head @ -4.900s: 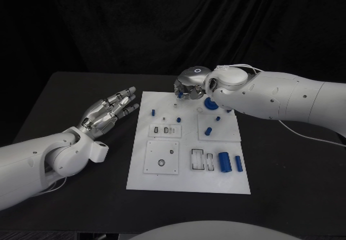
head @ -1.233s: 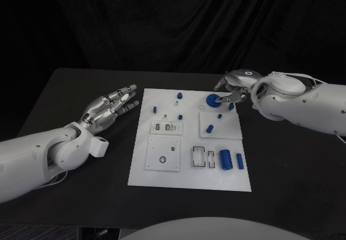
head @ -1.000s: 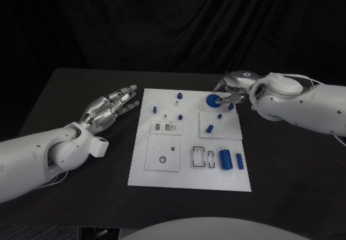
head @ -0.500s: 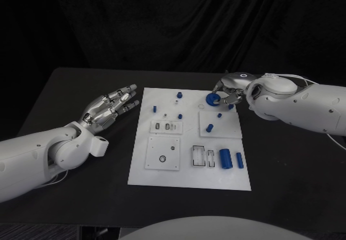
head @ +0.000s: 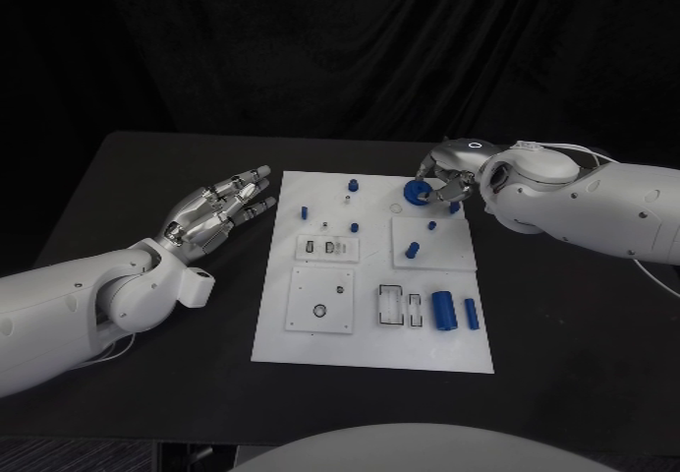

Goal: Assemble the parts on the task board

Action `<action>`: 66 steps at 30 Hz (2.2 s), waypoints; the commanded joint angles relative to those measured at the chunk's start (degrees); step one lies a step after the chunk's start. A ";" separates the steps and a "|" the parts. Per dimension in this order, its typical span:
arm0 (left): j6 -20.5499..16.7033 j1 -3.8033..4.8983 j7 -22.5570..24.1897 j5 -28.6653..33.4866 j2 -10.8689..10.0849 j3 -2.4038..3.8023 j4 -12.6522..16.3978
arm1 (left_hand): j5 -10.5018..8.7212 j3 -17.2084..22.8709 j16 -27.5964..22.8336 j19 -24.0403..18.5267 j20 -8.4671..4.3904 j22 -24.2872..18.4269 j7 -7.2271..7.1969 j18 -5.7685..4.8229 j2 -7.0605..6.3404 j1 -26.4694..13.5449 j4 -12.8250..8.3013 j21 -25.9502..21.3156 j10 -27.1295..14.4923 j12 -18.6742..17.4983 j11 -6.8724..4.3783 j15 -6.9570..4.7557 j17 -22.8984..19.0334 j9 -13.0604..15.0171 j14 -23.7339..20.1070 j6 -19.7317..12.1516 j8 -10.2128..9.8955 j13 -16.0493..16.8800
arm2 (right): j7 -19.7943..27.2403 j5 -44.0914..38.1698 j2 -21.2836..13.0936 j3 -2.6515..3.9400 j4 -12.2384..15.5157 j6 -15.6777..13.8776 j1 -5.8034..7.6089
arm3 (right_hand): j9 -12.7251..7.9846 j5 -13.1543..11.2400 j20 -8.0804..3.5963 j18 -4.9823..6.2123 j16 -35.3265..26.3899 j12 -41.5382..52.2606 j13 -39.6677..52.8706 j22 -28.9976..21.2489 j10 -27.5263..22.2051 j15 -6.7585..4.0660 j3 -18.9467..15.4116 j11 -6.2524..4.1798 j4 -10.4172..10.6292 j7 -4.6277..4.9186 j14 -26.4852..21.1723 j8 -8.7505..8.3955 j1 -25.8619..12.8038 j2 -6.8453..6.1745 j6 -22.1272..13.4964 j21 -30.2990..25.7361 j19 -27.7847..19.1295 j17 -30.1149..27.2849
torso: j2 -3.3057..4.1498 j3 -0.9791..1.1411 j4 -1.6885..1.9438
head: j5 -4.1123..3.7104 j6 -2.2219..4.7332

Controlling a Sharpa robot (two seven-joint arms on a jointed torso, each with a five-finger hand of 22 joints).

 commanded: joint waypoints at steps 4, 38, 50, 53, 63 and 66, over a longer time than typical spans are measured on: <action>0.96 -0.09 7.98 0.06 -0.07 0.05 0.09 | 0.40 0.32 0.06 0.08 0.15 0.07 0.02 1.05 0.04 0.50 -0.03 0.23 -0.22 0.21 -0.14 0.50 0.03 0.02 0.08 -0.06 0.29 0.04 | 0.51 -0.48 -0.73 -0.46 0.50 -0.89 -0.74 | 19.33 3.98 -0.46 -0.46 0.16 0.15 15.09 11.13 5.95 -0.38 2.79 -0.38 -3.27 -1.70 6.03 15.00 1.28 0.69 -2.39 -0.18 1.51 15.08 | 0.00 -0.07 0.06 | 0.15 0.05; 1.50 -0.14 7.51 0.06 1.03 0.05 -0.48 | 0.46 0.82 0.12 0.19 0.24 0.11 -0.03 1.05 0.07 0.60 -0.23 0.31 -0.09 0.42 0.34 0.91 0.08 0.02 0.21 -0.02 0.28 0.09 | 3.58 -0.49 7.03 -0.43 6.52 -0.52 5.12 | 23.74 3.89 -0.63 -0.79 0.16 0.15 15.09 12.06 5.95 -0.74 4.78 -0.53 -2.14 -2.12 6.03 19.78 -0.98 0.13 -4.95 0.66 2.45 15.08 | -0.05 -0.17 0.14 | -0.05 0.18; 1.80 -0.17 7.41 0.06 1.51 0.05 -0.87 | 0.46 0.98 0.13 0.20 0.27 0.11 -0.05 1.05 0.08 0.58 -0.25 0.31 -0.02 0.51 0.59 1.00 0.08 0.01 0.22 -0.08 0.27 0.11 | 2.55 -0.49 11.57 -0.42 1.69 3.96 3.62 | 21.73 2.75 -0.28 -0.62 0.16 0.15 15.09 11.78 5.95 -0.31 5.90 0.03 -1.94 -1.35 6.03 16.51 -1.31 -0.40 -7.75 0.04 2.01 15.08 | -0.06 -0.13 0.13 | -0.13 0.13; 1.90 -0.20 7.40 0.06 1.60 0.05 -0.96 | 0.46 0.98 0.13 0.20 0.27 0.11 -0.05 1.05 0.08 0.58 -0.25 0.31 -0.02 0.51 0.59 1.00 0.08 0.01 0.22 -0.08 0.27 0.11 | 2.46 -0.49 12.12 -0.41 0.81 4.31 3.24 | 20.98 2.67 -0.15 -0.59 0.16 0.15 15.09 11.75 5.95 -0.17 6.26 0.18 -1.91 -1.18 6.03 15.35 -1.38 -0.57 -8.35 -0.08 1.93 15.08 | -0.06 -0.15 0.17 | -0.22 0.11; 2.23 -0.37 7.25 0.06 1.82 0.05 -1.20 | 0.46 1.09 0.13 0.20 0.29 0.11 -0.08 1.04 0.09 0.57 -0.26 0.31 0.03 0.58 0.78 1.06 0.08 -0.01 0.22 -0.16 0.24 0.13 | 2.17 -0.49 12.93 -0.40 -0.52 5.39 2.61 | 18.69 2.34 0.14 -0.47 0.16 0.15 15.09 11.60 5.95 0.07 7.31 0.44 -1.84 -0.93 6.03 11.78 -1.55 -1.00 -9.63 -0.53 1.64 15.08 | -0.03 -0.13 0.01 | -0.13 -0.10; 2.30 -0.41 7.20 0.06 1.84 0.05 -1.23 | 0.45 1.18 0.12 0.20 0.30 0.11 -0.09 1.04 0.11 0.56 -0.27 0.31 0.10 0.66 0.91 1.09 0.08 -0.02 0.22 -0.23 0.22 0.15 | 2.18 -0.49 13.03 -0.40 -0.66 5.61 2.53 | 17.58 2.29 0.25 -0.26 0.16 0.15 15.09 11.23 5.95 0.19 7.87 0.52 -1.81 -0.85 6.03 10.02 -1.64 -1.28 -9.86 -1.25 1.08 15.08 | -0.01 -0.09 0.03 | -0.22 -0.16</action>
